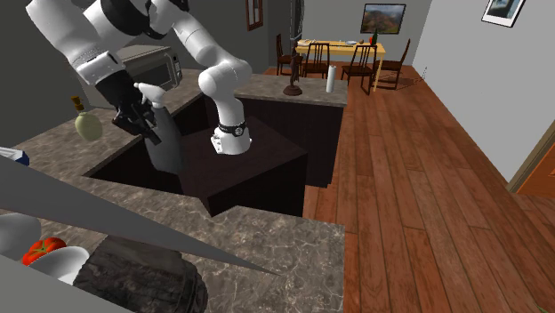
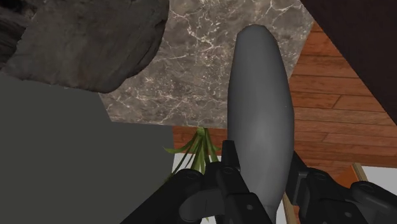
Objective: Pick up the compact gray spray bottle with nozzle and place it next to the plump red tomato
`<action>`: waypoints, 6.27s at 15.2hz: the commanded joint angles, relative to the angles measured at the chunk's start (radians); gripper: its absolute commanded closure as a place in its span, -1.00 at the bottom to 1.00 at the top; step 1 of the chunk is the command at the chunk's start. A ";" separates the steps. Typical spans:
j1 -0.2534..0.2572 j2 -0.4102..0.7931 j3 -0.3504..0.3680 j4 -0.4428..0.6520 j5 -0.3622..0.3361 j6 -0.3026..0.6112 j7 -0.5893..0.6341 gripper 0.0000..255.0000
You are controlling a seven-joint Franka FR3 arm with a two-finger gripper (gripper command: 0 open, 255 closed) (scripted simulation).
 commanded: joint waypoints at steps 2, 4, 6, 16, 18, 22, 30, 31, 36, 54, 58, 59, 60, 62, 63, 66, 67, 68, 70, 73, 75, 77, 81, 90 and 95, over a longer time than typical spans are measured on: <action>0.008 -0.003 -0.057 0.076 -0.015 -0.059 -0.060 1.00; 0.019 -0.005 -0.095 0.129 -0.024 -0.097 -0.098 1.00; 0.035 -0.007 -0.136 0.186 -0.034 -0.134 -0.134 1.00; 0.197 -0.040 -0.357 0.552 -0.092 -0.337 -0.306 1.00; 0.245 -0.055 -0.403 0.646 -0.107 -0.384 -0.339 1.00; 0.361 -0.096 -0.493 0.865 -0.143 -0.489 -0.407 1.00; 0.552 -0.188 -0.616 1.213 -0.213 -0.631 -0.516 1.00; 0.545 -0.191 -0.616 1.197 -0.215 -0.619 -0.517 1.00; 0.515 -0.209 -0.622 1.127 -0.228 -0.561 -0.520 1.00; 0.467 -0.293 -0.676 0.971 -0.289 -0.390 -0.542 1.00; 0.465 -0.315 -0.693 0.952 -0.305 -0.358 -0.548 1.00; 0.465 -0.320 -0.697 0.948 -0.309 -0.350 -0.550 1.00; 0.465 -0.326 -0.701 0.945 -0.312 -0.342 -0.551 1.00; 0.466 -0.337 -0.710 0.938 -0.320 -0.327 -0.555 1.00; 0.466 -0.343 -0.715 0.935 -0.324 -0.320 -0.556 1.00; 0.469 -0.360 -0.729 0.928 -0.336 -0.298 -0.562 1.00; 0.470 -0.366 -0.733 0.927 -0.340 -0.291 -0.564 1.00; 0.471 -0.373 -0.738 0.925 -0.344 -0.284 -0.566 1.00; 0.473 -0.385 -0.748 0.923 -0.352 -0.270 -0.570 1.00; 0.478 -0.404 -0.763 0.922 -0.363 -0.251 -0.576 1.00; 0.482 -0.417 -0.772 0.923 -0.371 -0.238 -0.580 1.00; 0.486 -0.430 -0.782 0.924 -0.378 -0.225 -0.585 1.00; 0.496 -0.457 -0.802 0.931 -0.393 -0.202 -0.594 1.00; 0.507 -0.484 -0.821 0.941 -0.406 -0.181 -0.604 1.00; 0.507 -0.484 -0.821 0.941 -0.406 -0.181 -0.604 -1.00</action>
